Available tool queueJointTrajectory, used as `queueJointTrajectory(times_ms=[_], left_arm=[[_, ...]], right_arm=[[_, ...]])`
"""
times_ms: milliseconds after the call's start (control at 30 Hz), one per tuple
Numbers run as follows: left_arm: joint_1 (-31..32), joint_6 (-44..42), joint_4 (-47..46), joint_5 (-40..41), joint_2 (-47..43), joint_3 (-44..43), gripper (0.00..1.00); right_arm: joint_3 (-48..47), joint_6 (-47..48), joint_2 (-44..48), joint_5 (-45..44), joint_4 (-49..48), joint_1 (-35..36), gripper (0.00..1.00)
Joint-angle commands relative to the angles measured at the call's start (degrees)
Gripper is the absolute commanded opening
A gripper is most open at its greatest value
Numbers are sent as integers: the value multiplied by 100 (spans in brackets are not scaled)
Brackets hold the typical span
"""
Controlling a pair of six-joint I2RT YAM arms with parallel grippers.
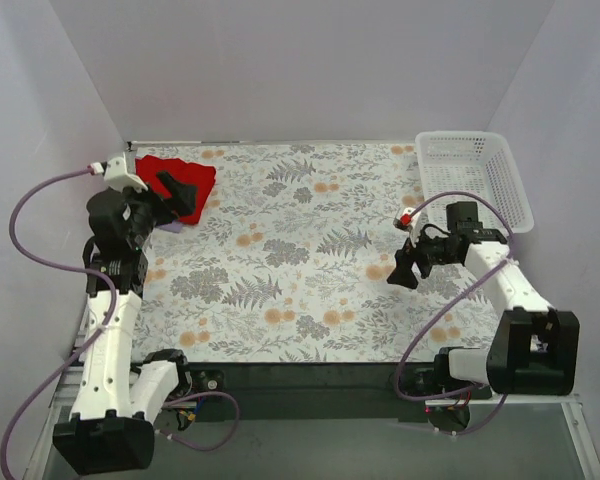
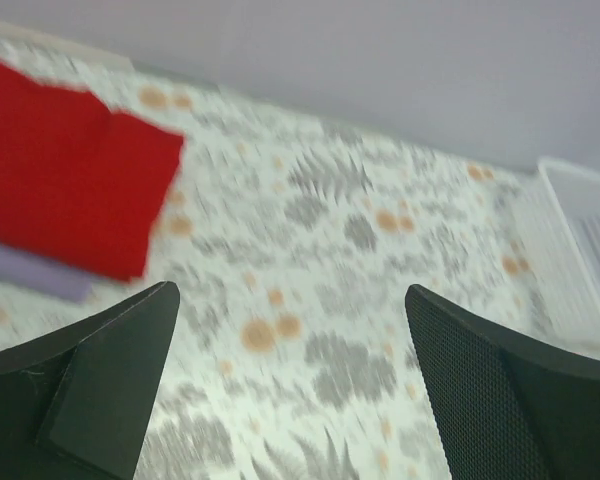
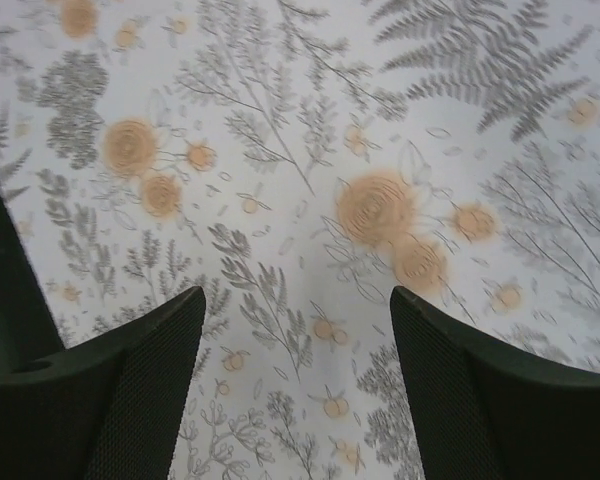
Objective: Fold and stack the t-shirts
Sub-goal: Reset both grippers
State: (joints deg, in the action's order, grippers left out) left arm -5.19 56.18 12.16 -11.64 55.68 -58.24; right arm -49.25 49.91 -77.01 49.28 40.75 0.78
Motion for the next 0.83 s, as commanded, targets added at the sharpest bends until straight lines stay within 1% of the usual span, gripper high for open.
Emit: queueJointTrajectory(times_ms=[0,33,67,100,133,167,200,233,267,300,333,400,567,633,733,800], left_arm=[[-26,701,1331,-1016,-477,874,96],[-26,736,1550,-1042,-792,989,96],[-26,762,1631,-1094,-943,1129,96],[-26,867,1692,-1138,-1058,1183,96],[-26,903,1754,-1156,-1225,1227,96],[-26,938,1763,-1226,-1278,1253,96],[-26,991,1781,-1253,-1314,1245,96],[-26,1000,1798,-1297,-1332,1236,96],[-26,991,1816,-1341,-1323,1201,96],[-26,982,1825,-1402,-1306,1140,96],[-17,947,1859,-1429,-1297,1122,96],[9,930,1877,-1481,-1270,1095,96],[115,824,1895,-1482,-1384,1227,96],[176,859,1921,-1359,-1455,1245,96],[229,798,1895,-1385,-1455,1227,97],[255,771,1904,-1350,-1455,1210,97]], right_arm=[[328,-1034,1019,-1699,-1076,-16,83],[398,-1201,1248,-2259,-1478,-16,89],[556,-1586,1685,-2517,-1665,-25,93],[636,-1781,1907,-2754,-1841,-25,98],[732,-2044,2118,-3218,-2269,-25,98],[898,-2525,2486,-3405,-2447,-25,98],[961,-2843,2646,-3590,-2615,-16,98],[1005,-3081,2769,-3957,-2729,-16,98],[1049,-3293,2979,-4100,-2852,-16,98],[1093,-3704,3069,-4232,-2871,-25,98],[1102,-3882,3130,-4486,-2880,-25,98],[1102,-4190,3280,-4567,-2871,-16,98],[1190,-4410,3491,-4901,-2880,-25,98],[1138,-4508,3474,-5348,-2871,-16,98],[1102,-4551,3447,-5674,-2880,-16,98],[1085,-4517,3456,-5657,-2871,-16,98]])
